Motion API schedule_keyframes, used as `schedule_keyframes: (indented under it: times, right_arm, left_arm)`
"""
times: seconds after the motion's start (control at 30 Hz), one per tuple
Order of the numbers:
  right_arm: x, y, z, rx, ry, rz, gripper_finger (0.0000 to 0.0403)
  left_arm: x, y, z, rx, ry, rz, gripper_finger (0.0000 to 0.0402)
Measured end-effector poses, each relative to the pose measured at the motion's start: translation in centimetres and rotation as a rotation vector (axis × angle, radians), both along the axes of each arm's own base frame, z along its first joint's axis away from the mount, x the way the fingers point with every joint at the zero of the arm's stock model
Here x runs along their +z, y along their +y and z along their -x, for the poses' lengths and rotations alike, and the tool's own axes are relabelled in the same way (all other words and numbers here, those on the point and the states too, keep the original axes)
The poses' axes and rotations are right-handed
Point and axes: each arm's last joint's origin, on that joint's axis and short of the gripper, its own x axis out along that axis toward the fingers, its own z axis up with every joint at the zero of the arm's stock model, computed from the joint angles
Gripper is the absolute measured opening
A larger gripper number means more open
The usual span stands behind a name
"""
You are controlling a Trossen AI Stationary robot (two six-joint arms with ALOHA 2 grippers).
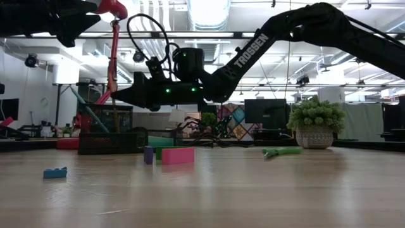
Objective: Pick and place office supplies into organizer
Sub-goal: Put the yellow pencil into the desk organizer
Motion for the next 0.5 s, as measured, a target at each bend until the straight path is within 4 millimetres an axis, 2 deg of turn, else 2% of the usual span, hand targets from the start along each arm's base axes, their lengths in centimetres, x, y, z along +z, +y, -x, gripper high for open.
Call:
schedule_keyframes:
  times: [0.5]
  right_arm:
    - [0.23, 0.99, -0.3, 0.072, 0.007, 0.012, 0.0009]
  left_arm:
    - [0.01, 0.0, 0.0, 0.0, -0.001, 0.0, 0.0196]
